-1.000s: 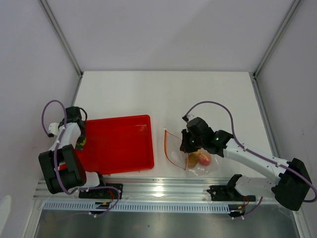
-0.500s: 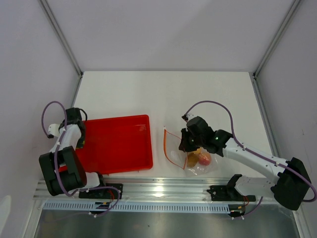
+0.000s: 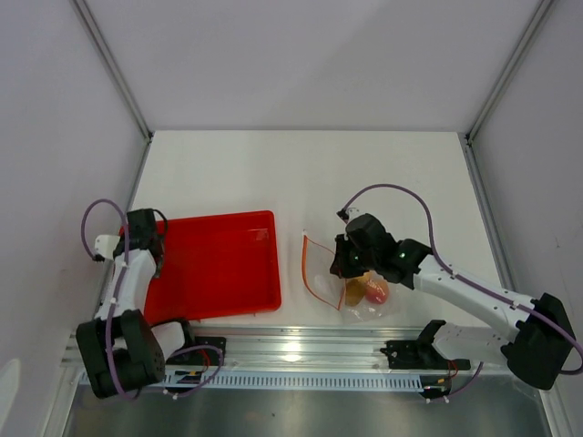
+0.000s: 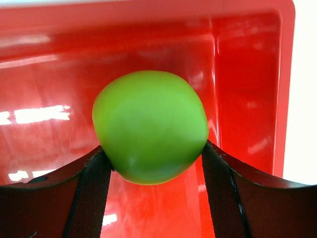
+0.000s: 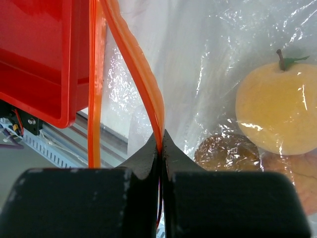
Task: Place the food in the zip-top bag and seal the zipper
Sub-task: Pick up the fake fruit from the bin.
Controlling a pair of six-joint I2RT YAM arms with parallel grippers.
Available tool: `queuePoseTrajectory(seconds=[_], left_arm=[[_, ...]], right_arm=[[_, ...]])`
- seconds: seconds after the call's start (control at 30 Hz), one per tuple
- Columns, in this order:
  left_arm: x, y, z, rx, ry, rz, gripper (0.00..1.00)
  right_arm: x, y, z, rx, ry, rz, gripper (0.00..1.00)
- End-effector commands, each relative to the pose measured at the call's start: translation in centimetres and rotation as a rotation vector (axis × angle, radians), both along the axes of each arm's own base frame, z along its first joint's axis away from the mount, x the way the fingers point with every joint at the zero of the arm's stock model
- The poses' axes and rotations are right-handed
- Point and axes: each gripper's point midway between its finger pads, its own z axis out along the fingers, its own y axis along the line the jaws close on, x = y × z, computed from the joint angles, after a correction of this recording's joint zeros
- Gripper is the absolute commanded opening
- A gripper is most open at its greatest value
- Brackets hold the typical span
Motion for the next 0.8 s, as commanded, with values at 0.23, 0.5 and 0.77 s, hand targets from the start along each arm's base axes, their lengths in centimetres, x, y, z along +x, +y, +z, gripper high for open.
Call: queuePoseTrajectory(seconds=[0.23, 0.5, 0.77], left_arm=[[0.0, -5.8, 4.4, -0.007, -0.336, -0.185, 0.01], [2.0, -14.4, 11.1, -0.032, -0.564, -0.566, 0.0], [2.3, -26.3, 17.0, -0.05, -0.887, -1.103, 0.01]], right_arm=[[0.0, -0.2, 1.2, 0.054, -0.022, -0.06, 0.0], [-0.2, -0.4, 1.8, 0.072, -0.045, -0.103, 0.0], [-0.9, -0.6, 1.4, 0.055, -0.035, -0.12, 0.0]])
